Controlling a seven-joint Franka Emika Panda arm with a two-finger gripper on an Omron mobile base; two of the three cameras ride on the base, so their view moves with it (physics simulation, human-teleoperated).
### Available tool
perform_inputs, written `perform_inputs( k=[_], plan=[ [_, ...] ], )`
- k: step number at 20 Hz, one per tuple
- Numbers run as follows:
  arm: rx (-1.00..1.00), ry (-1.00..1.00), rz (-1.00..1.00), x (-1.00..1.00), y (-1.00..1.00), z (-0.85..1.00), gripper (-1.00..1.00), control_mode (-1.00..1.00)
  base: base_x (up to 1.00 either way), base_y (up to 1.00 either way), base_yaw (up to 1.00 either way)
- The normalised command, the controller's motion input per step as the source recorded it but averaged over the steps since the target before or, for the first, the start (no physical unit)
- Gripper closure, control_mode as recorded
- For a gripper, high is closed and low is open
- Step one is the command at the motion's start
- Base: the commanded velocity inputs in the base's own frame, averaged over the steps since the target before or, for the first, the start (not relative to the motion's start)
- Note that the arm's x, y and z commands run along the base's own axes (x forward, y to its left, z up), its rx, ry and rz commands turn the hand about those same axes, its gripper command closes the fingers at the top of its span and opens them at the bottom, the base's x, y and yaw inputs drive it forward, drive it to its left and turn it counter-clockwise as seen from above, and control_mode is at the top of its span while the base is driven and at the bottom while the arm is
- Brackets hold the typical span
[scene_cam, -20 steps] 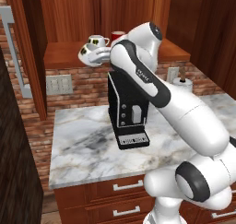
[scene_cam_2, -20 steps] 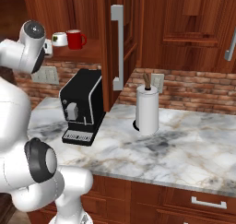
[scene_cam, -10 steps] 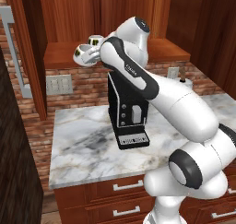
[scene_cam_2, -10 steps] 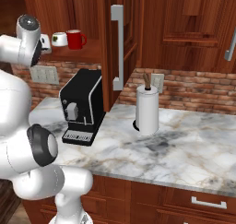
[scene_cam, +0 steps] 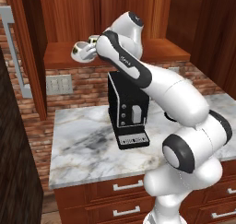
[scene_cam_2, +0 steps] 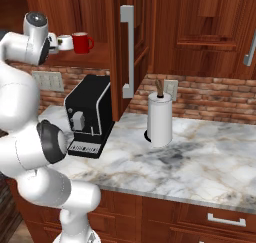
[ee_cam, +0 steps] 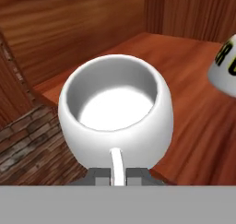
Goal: Pick the mug on the counter and place it in the cabinet with the handle facing the right, like the mugs already inside.
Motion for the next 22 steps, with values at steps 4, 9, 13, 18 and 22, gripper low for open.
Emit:
perform_inputs(
  k=[4, 9, 13, 18, 22],
  plan=[
    [0.00, 0.00, 0.06, 0.38, 0.00, 0.00, 1.00, -1.00, 0.00, 0.00, 0.00],
    [-0.03, 0.00, 0.05, 0.25, 0.01, 0.00, 1.00, -1.00, 0.00, 0.00, 0.00],
    [-0.06, 0.00, 0.01, 0.03, 0.11, 0.00, 1.00, -1.00, 0.00, 0.00, 0.00],
    [-0.05, 0.01, 0.00, 0.04, 0.15, -0.08, 1.00, -1.00, 0.00, 0.00, 0.00],
    [-0.04, 0.02, 0.00, 0.24, 0.04, -0.17, 1.00, -1.00, 0.00, 0.00, 0.00]
  ],
)
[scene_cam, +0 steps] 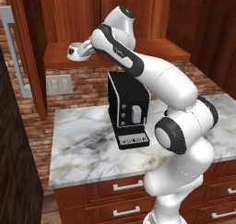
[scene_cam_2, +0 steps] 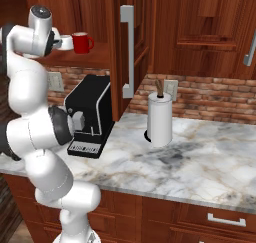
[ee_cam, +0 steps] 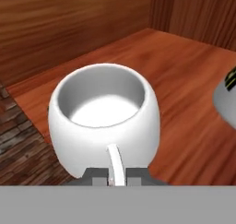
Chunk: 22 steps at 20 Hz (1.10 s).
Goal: Pick the mug on the counter and place it in the cabinet with the handle facing the right, like the mugs already inside.
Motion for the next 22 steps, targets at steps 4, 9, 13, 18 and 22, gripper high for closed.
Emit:
perform_inputs(
  k=[4, 9, 13, 18, 22],
  plan=[
    [-0.01, 0.01, 0.03, 0.36, 0.00, -0.15, 1.00, -1.00, 0.00, 0.00, 0.00],
    [-0.01, 0.01, 0.03, 0.37, 0.00, -0.14, 1.00, -1.00, 0.00, 0.00, 0.00],
    [0.00, 0.01, 0.03, 0.34, 0.00, -0.15, 1.00, -1.00, 0.00, 0.00, 0.00],
    [-0.04, 0.01, 0.04, 0.29, 0.00, -0.11, 1.00, -1.00, 0.00, 0.00, 0.00],
    [-0.04, 0.00, 0.03, 0.28, 0.00, -0.12, 1.00, -1.00, 0.00, 0.00, 0.00]
  ],
)
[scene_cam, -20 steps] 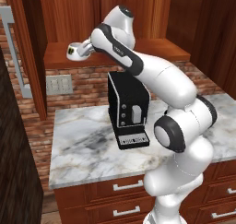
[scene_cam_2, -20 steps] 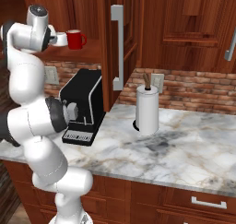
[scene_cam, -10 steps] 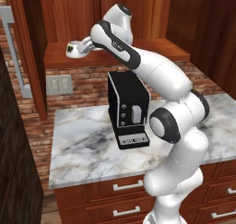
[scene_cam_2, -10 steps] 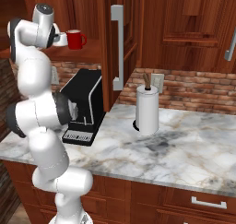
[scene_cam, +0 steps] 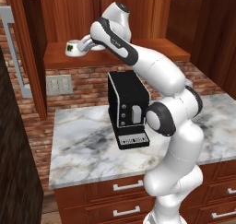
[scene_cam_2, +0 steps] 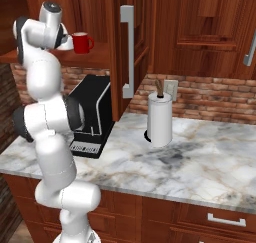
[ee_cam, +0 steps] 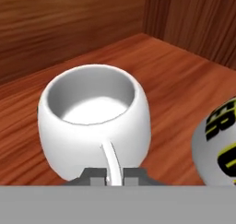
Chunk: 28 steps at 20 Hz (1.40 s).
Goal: Pick the mug on the counter and place it in the cabinet with the handle facing the right, like the mugs already inside.
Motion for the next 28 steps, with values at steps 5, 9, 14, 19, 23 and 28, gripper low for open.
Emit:
perform_inputs(
  k=[5, 9, 14, 19, 23, 28],
  plan=[
    [-0.05, 0.03, 0.01, 0.32, 0.00, -0.22, -1.00, -1.00, 0.00, 0.00, 0.00],
    [-0.03, 0.02, 0.01, 0.21, 0.00, -0.30, -1.00, -1.00, 0.00, 0.00, 0.00],
    [0.00, 0.00, 0.02, 0.07, 0.00, -0.30, -1.00, -1.00, 0.00, 0.00, 0.00],
    [0.00, 0.00, 0.03, 0.00, 0.00, -0.28, -1.00, -1.00, 0.00, 0.00, 0.00],
    [0.00, 0.00, 0.03, 0.00, 0.00, -0.28, -1.00, -1.00, 0.00, 0.00, 0.00],
    [0.00, 0.00, 0.02, -0.03, 0.00, -0.37, -1.00, -1.00, 0.00, 0.00, 0.00]
  ],
)
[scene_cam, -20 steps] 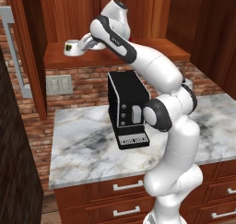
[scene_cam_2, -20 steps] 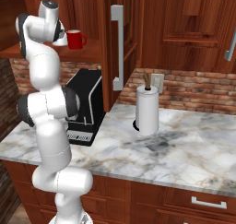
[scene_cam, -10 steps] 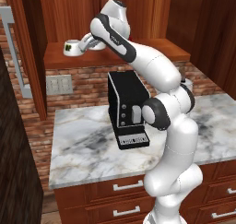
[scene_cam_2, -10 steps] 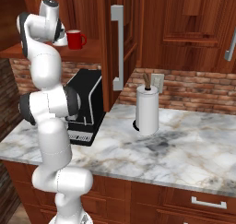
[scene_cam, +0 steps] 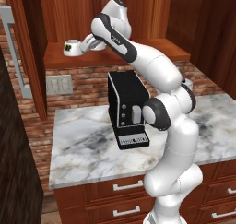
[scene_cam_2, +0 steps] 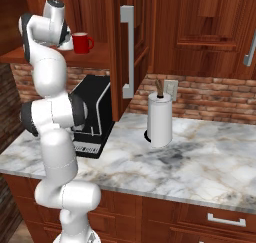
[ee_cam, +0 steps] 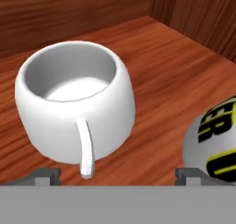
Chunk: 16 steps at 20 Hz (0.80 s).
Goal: Pick the mug on the counter and place it in the cabinet with the handle facing the right, like the mugs already inside.
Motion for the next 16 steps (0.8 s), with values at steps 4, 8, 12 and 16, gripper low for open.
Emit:
perform_inputs(
  k=[4, 8, 12, 16],
  plan=[
    [0.00, 0.00, 0.00, -0.11, 0.00, -0.31, -1.00, -1.00, 0.00, 0.00, 0.00],
    [0.00, 0.00, 0.00, -0.22, 0.00, -0.29, -1.00, -1.00, 0.00, 0.00, 0.00],
    [0.00, -0.01, 0.00, -0.33, 0.00, -0.34, -1.00, -1.00, 0.00, 0.00, 0.00],
    [0.00, -0.03, 0.00, -0.43, 0.00, -0.38, -1.00, -1.00, 0.00, 0.00, 0.00]
  ],
)
